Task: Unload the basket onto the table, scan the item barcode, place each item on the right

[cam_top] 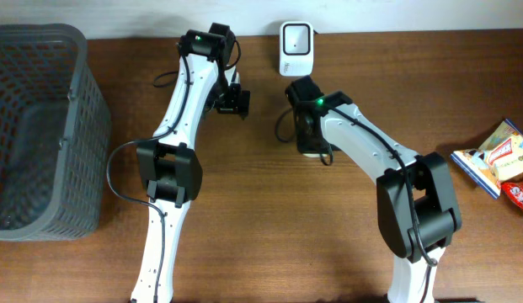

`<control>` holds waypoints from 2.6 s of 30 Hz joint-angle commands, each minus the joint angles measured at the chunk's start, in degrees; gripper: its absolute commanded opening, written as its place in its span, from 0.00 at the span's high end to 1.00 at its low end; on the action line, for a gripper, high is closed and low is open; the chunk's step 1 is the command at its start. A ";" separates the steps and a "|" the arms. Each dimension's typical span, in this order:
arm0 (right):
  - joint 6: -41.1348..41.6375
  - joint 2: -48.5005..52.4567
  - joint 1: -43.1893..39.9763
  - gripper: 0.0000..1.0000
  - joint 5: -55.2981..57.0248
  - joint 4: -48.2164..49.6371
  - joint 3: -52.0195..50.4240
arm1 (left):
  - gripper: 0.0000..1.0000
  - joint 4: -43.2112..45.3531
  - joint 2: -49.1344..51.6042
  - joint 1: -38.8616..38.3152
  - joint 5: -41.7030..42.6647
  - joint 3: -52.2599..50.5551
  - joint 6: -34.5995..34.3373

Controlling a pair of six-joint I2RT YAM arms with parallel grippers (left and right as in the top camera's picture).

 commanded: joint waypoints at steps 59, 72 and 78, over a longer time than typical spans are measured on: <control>-10.45 2.64 -27.63 0.01 -27.26 -14.05 14.19 | 1.00 -0.87 -0.92 -9.84 28.20 -0.22 12.41; -10.49 2.64 -32.11 0.01 -27.17 -14.01 14.19 | 1.00 15.06 -0.79 -24.35 20.20 -7.26 -0.96; -10.49 2.64 -32.11 0.01 -27.17 -13.27 14.19 | 1.00 15.52 -0.74 -24.68 16.39 -7.74 -2.45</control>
